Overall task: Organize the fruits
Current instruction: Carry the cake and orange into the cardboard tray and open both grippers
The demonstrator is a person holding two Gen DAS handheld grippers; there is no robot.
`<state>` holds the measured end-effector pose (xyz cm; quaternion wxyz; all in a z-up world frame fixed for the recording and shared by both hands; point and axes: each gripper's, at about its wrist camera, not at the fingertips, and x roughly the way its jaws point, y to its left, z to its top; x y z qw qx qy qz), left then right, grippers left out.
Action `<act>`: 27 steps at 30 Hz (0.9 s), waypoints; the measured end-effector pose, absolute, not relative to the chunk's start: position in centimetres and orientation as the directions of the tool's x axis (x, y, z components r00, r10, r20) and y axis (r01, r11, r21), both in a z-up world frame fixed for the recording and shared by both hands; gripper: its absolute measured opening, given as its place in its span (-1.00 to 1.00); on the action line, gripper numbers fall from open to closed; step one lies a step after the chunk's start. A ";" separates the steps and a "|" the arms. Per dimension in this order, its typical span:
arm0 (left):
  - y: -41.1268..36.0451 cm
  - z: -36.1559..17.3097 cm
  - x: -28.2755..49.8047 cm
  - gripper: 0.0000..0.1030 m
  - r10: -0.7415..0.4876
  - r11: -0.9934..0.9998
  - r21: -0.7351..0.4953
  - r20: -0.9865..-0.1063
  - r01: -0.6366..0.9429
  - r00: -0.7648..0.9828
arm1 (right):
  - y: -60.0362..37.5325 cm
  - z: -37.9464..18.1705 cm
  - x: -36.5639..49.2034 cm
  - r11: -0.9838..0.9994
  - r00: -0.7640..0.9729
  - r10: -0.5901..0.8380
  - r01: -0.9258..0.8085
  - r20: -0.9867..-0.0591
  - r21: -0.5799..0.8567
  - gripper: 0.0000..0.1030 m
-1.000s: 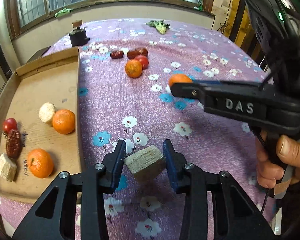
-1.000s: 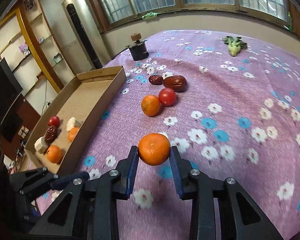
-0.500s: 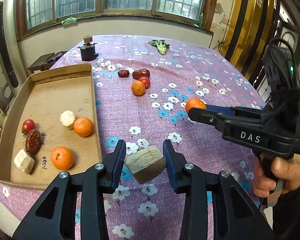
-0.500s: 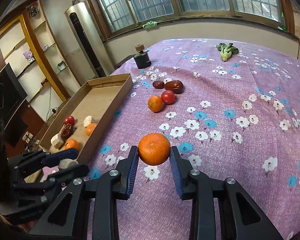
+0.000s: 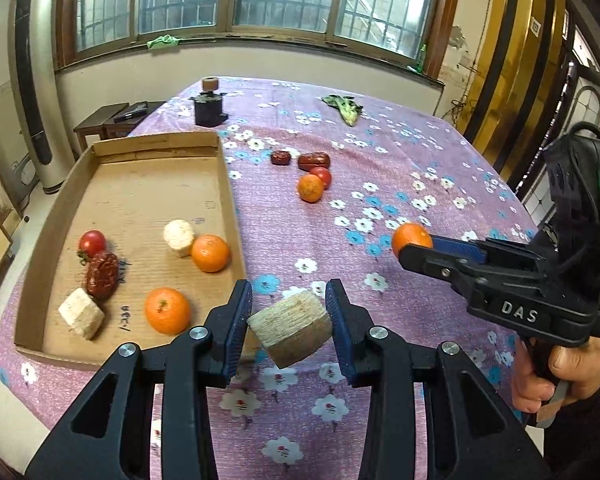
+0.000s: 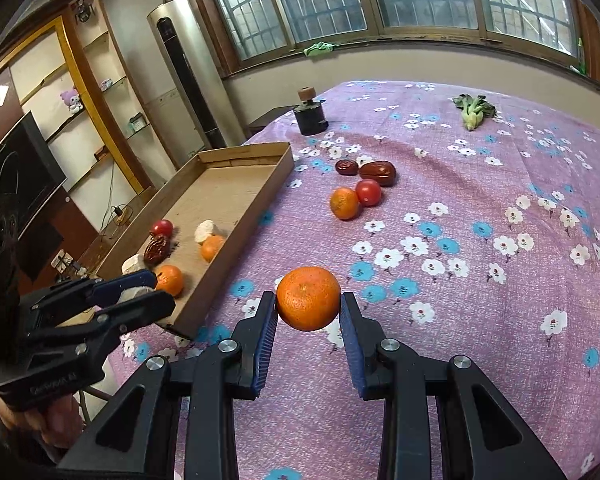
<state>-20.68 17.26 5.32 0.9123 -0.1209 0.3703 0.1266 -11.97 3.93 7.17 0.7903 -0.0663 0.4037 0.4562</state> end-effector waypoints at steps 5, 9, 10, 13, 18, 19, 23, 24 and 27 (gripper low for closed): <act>18.4 5.4 -21.2 -0.30 0.162 0.928 -0.129 -0.704 -0.348 0.692 | 4.5 7.1 -12.4 0.560 0.245 0.671 -0.786 -0.700 0.262 -0.37; 18.9 5.4 -21.4 -0.30 0.168 0.924 -0.132 -0.703 -0.360 0.691 | 5.1 7.2 -12.7 0.551 0.237 0.671 -0.793 -0.702 0.259 -0.37; 19.1 5.3 -21.4 -0.30 0.170 0.923 -0.133 -0.703 -0.362 0.691 | 5.2 7.2 -12.7 0.549 0.236 0.671 -0.795 -0.703 0.258 -0.37; 19.5 5.3 -21.5 -0.30 0.173 0.919 -0.136 -0.703 -0.369 0.690 | 5.7 7.2 -13.0 0.543 0.230 0.671 -0.800 -0.705 0.255 -0.37; 20.4 5.2 -21.7 -0.30 0.178 0.913 -0.144 -0.702 -0.383 0.689 | 6.6 7.2 -13.5 0.528 0.218 0.670 -0.811 -0.709 0.250 -0.37; 20.7 5.2 -21.7 -0.30 0.181 0.911 -0.145 -0.702 -0.387 0.688 | 6.7 7.2 -13.6 0.525 0.215 0.671 -0.813 -0.710 0.250 -0.37; 21.6 5.1 -22.0 -0.30 0.192 0.902 -0.149 -0.703 -0.406 0.684 | 7.5 7.1 -13.9 0.512 0.202 0.672 -0.822 -0.713 0.249 -0.37; 21.9 5.1 -22.1 -0.30 0.195 0.900 -0.150 -0.704 -0.410 0.684 | 7.7 7.1 -14.0 0.508 0.198 0.673 -0.824 -0.713 0.250 -0.37; 22.9 5.0 -22.3 -0.30 0.210 0.891 -0.147 -0.704 -0.429 0.678 | 8.6 7.1 -14.2 0.492 0.184 0.675 -0.833 -0.714 0.251 -0.37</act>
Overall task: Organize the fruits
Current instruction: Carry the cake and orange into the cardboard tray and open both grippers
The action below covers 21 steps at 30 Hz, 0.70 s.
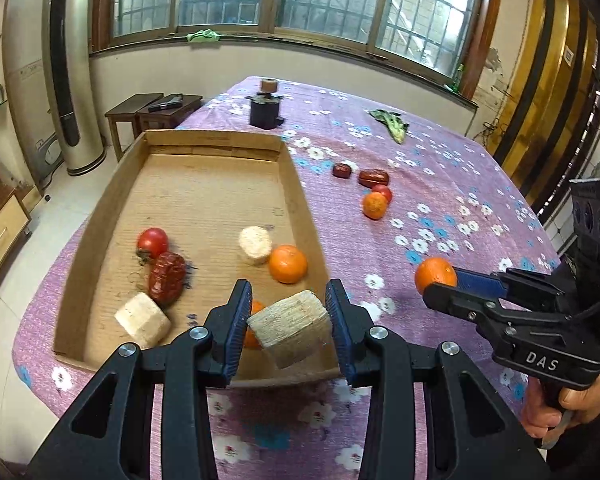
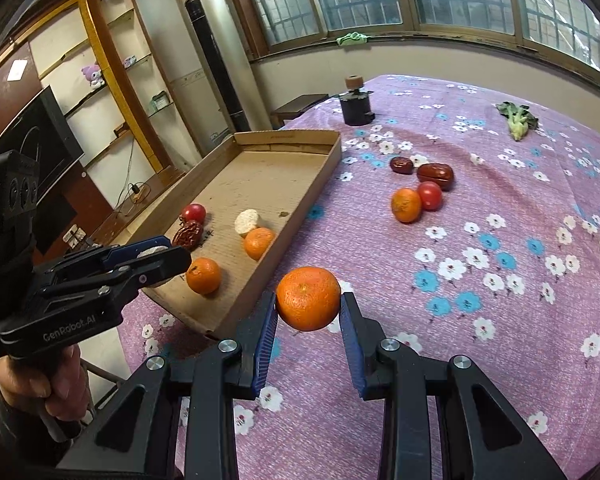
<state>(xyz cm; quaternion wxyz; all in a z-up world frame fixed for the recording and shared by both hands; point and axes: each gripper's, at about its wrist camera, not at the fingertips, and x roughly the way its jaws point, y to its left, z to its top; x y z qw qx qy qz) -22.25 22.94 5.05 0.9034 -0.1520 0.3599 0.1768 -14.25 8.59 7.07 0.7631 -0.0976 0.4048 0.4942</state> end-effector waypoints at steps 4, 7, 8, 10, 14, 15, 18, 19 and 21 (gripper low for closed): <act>25.0 5.6 -22.5 -0.30 0.244 0.873 -0.144 -0.698 -0.465 0.674 | 10.4 7.3 -14.5 0.465 0.165 0.683 -0.849 -0.712 0.250 -0.38; 26.8 6.1 -22.5 -0.30 0.268 0.857 -0.147 -0.693 -0.495 0.670 | 12.2 7.4 -14.4 0.443 0.149 0.689 -0.861 -0.709 0.250 -0.38; 27.6 6.2 -22.3 -0.30 0.276 0.851 -0.146 -0.693 -0.505 0.666 | 12.9 7.4 -14.3 0.437 0.144 0.690 -0.864 -0.709 0.249 -0.38; 28.7 6.5 -21.9 -0.30 0.293 0.842 -0.140 -0.693 -0.521 0.659 | 14.6 7.6 -13.9 0.426 0.135 0.693 -0.869 -0.708 0.251 -0.38; 31.7 6.8 -20.1 -0.30 0.312 0.821 -0.136 -0.707 -0.555 0.635 | 18.5 7.7 -12.7 0.401 0.115 0.693 -0.882 -0.712 0.248 -0.38; 32.4 6.7 -19.5 -0.30 0.319 0.816 -0.131 -0.710 -0.563 0.628 | 19.6 7.6 -12.4 0.397 0.114 0.689 -0.885 -0.716 0.241 -0.38; 34.6 6.1 -17.4 -0.30 0.336 0.797 -0.111 -0.736 -0.594 0.588 | 22.8 6.7 -11.3 0.400 0.115 0.666 -0.889 -0.737 0.223 -0.38; 35.2 5.9 -16.9 -0.30 0.336 0.793 -0.108 -0.742 -0.599 0.580 | 23.7 6.3 -10.9 0.404 0.112 0.655 -0.888 -0.747 0.221 -0.38; 36.2 4.9 -15.6 -0.30 0.345 0.780 -0.083 -0.770 -0.621 0.536 | 25.2 5.3 -10.4 0.405 0.100 0.635 -0.888 -0.766 0.220 -0.38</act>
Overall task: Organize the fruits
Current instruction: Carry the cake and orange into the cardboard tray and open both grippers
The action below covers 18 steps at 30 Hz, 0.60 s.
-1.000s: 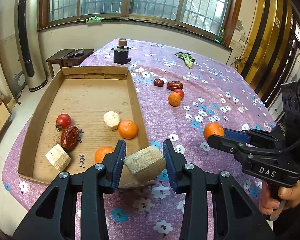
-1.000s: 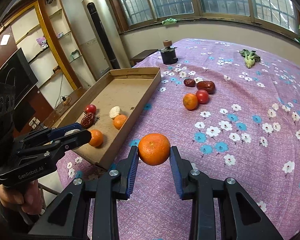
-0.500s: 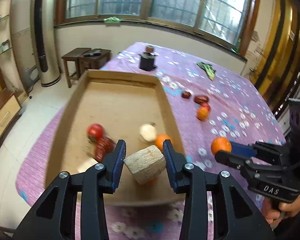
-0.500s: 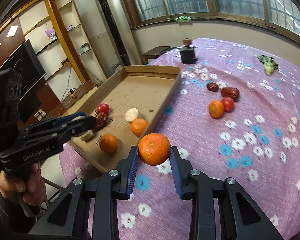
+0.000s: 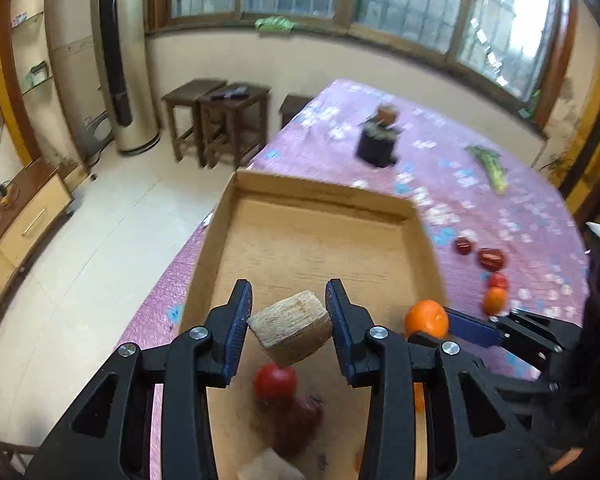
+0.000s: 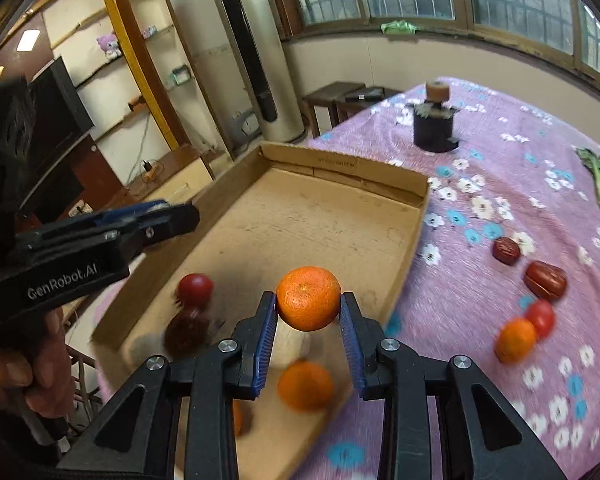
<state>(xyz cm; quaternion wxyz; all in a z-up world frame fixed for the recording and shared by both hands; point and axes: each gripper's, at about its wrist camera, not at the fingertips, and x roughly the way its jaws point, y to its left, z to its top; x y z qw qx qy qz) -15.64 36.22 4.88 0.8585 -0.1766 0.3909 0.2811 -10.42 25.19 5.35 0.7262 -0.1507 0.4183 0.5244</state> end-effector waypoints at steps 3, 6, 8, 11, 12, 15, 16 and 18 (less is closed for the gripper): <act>37.0 3.4 -14.4 -0.30 0.336 0.772 -0.067 -0.801 -0.632 0.495 | 26.7 4.2 -10.1 0.400 0.095 0.610 -0.894 -0.787 0.203 -0.38; 37.2 2.4 -13.7 -0.30 0.325 0.773 -0.053 -0.822 -0.632 0.467 | 27.4 3.6 -10.2 0.388 0.091 0.598 -0.902 -0.796 0.189 -0.38; 37.2 2.0 -13.4 -0.30 0.323 0.771 -0.042 -0.834 -0.635 0.447 | 27.9 3.3 -10.2 0.380 0.091 0.591 -0.908 -0.801 0.178 -0.38; 37.4 1.2 -13.1 -0.30 0.317 0.768 -0.032 -0.848 -0.639 0.424 | 28.4 2.9 -10.0 0.378 0.089 0.577 -0.910 -0.812 0.169 -0.38; 37.5 1.0 -13.0 -0.29 0.315 0.767 -0.029 -0.853 -0.641 0.416 | 28.6 2.7 -9.9 0.377 0.088 0.573 -0.911 -0.815 0.166 -0.37; 38.0 0.0 -12.9 -0.29 0.310 0.755 -0.012 -0.874 -0.656 0.373 | 28.8 2.3 -9.8 0.373 0.082 0.565 -0.913 -0.821 0.165 -0.32; 38.0 -0.1 -13.0 -0.29 0.311 0.752 -0.014 -0.874 -0.659 0.373 | 28.8 2.4 -9.8 0.374 0.086 0.565 -0.913 -0.821 0.162 -0.32; 37.8 0.3 -13.3 -0.11 0.323 0.748 -0.014 -0.866 -0.663 0.383 | 28.5 2.5 -9.9 0.375 0.090 0.565 -0.913 -0.820 0.159 -0.27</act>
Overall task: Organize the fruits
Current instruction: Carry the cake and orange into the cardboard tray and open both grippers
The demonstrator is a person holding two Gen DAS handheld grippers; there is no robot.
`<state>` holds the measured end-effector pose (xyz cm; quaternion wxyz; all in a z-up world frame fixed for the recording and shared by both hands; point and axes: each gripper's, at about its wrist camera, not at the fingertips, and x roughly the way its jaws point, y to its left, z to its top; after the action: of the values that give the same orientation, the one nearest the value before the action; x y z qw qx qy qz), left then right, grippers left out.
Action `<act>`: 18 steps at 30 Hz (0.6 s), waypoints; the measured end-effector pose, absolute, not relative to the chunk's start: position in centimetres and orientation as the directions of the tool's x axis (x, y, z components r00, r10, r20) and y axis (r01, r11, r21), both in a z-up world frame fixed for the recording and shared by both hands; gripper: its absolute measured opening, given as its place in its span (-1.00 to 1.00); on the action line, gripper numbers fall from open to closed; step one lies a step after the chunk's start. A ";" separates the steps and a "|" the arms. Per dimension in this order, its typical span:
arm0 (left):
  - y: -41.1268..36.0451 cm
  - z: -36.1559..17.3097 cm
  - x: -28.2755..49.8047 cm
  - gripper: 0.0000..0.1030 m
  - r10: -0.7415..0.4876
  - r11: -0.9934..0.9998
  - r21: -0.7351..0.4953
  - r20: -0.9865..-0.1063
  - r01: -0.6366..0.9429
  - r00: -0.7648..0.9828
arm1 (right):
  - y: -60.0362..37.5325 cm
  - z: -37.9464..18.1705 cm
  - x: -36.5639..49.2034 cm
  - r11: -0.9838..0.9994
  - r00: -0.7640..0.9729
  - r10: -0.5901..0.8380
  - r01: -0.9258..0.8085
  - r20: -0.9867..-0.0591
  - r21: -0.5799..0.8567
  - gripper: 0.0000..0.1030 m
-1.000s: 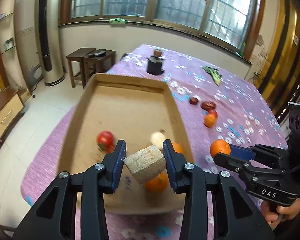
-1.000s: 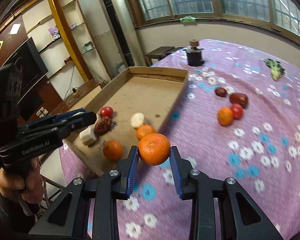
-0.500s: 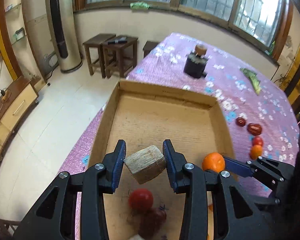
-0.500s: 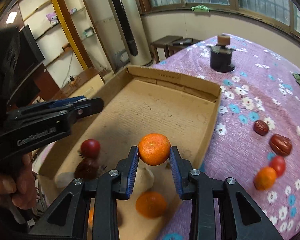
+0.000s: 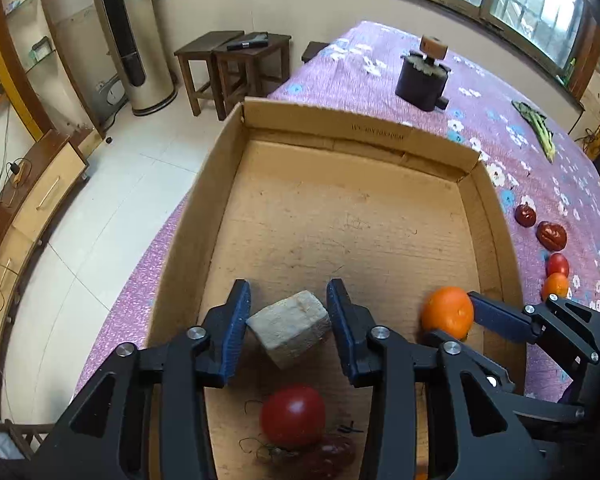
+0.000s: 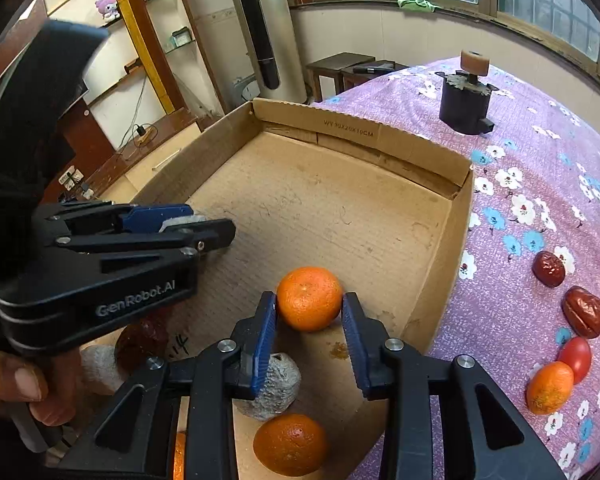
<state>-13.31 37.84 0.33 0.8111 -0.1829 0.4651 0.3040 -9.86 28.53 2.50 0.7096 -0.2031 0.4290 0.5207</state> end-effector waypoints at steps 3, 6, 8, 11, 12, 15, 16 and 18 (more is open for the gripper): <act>37.5 1.5 -14.2 0.16 0.349 0.740 -0.024 -0.840 -0.672 0.415 | 27.7 3.1 -9.9 0.380 0.100 0.581 -0.911 -0.808 0.161 -0.06; 36.8 2.7 -15.1 0.19 0.378 0.731 -0.026 -0.817 -0.682 0.436 | 26.5 4.1 -10.1 0.377 0.094 0.601 -0.909 -0.794 0.178 -0.05; 36.3 3.2 -15.7 0.19 0.380 0.728 -0.039 -0.808 -0.684 0.450 | 25.4 4.9 -10.4 0.378 0.094 0.617 -0.906 -0.781 0.189 -0.04; 34.8 3.9 -16.5 0.32 0.382 0.729 -0.054 -0.795 -0.682 0.472 | 23.0 5.8 -10.5 0.393 0.106 0.644 -0.896 -0.757 0.209 0.03; 34.2 4.2 -16.7 0.33 0.383 0.732 -0.061 -0.786 -0.678 0.485 | 22.0 6.1 -10.5 0.402 0.114 0.653 -0.890 -0.749 0.215 0.06; 32.3 5.0 -17.0 0.33 0.376 0.745 -0.083 -0.766 -0.661 0.521 | 19.4 6.8 -10.4 0.431 0.136 0.668 -0.872 -0.732 0.231 0.10; 31.6 5.3 -17.0 0.33 0.372 0.753 -0.089 -0.760 -0.652 0.533 | 18.5 7.0 -10.2 0.446 0.147 0.671 -0.863 -0.727 0.237 0.13; 30.0 5.7 -16.7 0.33 0.359 0.772 -0.095 -0.751 -0.629 0.554 | 16.6 7.3 -9.8 0.473 0.167 0.675 -0.845 -0.718 0.248 0.15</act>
<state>-16.71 29.98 5.71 0.8631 -0.1794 0.3755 0.2862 -9.77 16.60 7.30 0.7567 -0.1050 0.4050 0.5024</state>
